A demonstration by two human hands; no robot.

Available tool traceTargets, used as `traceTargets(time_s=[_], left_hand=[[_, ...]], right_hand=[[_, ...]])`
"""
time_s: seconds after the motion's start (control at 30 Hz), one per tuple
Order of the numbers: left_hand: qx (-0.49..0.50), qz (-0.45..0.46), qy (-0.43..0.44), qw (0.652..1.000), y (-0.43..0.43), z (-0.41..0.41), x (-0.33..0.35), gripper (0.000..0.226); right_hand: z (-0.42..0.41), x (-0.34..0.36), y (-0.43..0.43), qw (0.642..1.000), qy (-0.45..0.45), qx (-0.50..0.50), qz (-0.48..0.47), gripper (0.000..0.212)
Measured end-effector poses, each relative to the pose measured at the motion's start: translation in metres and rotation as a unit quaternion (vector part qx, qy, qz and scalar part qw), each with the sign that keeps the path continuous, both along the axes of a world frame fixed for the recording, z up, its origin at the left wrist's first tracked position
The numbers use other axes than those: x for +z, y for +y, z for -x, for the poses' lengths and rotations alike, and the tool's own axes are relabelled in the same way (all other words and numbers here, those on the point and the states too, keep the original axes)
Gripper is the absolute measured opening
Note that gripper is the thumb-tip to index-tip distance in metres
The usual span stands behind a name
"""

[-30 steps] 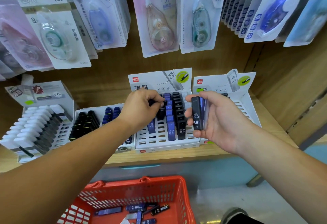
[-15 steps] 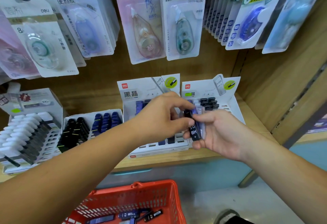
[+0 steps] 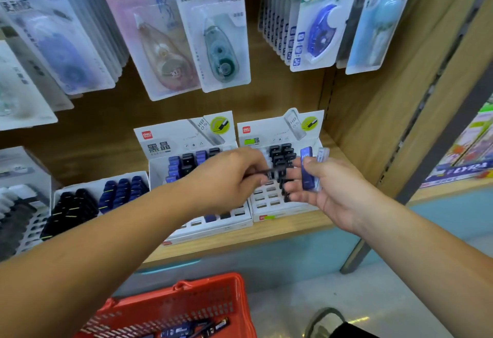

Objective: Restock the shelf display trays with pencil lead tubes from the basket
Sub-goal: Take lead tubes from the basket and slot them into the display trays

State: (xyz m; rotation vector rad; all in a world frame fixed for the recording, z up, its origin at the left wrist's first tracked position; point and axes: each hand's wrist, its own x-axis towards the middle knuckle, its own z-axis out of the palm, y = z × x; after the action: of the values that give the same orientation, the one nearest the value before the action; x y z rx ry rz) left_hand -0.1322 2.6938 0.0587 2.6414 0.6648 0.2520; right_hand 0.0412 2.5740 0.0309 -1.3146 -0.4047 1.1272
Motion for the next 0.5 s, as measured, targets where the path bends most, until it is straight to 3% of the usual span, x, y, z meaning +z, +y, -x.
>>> traceTargets(time_s=[0.17, 0.3, 0.43, 0.5], left_hand=[[0.108, 0.104, -0.161, 0.975, 0.020, -0.034, 0.013, 0.013], [0.070, 0.137, -0.136, 0.979, 0.021, -0.062, 0.003, 0.042], [0.066, 0.128, -0.173, 0.974, 0.022, -0.085, -0.013, 0.021], [0.078, 0.091, -0.144, 0.982, 0.023, -0.094, -0.021, 0.014]], right_hand=[[-0.014, -0.013, -0.007, 0.997, -0.068, -0.007, 0.044, 0.027], [-0.027, -0.033, -0.005, 0.989, -0.129, -0.011, 0.069, 0.022], [-0.041, -0.048, -0.005, 0.981, -0.167, -0.018, 0.099, 0.015], [-0.044, -0.051, -0.006, 0.980, -0.173, -0.014, 0.097, 0.015]])
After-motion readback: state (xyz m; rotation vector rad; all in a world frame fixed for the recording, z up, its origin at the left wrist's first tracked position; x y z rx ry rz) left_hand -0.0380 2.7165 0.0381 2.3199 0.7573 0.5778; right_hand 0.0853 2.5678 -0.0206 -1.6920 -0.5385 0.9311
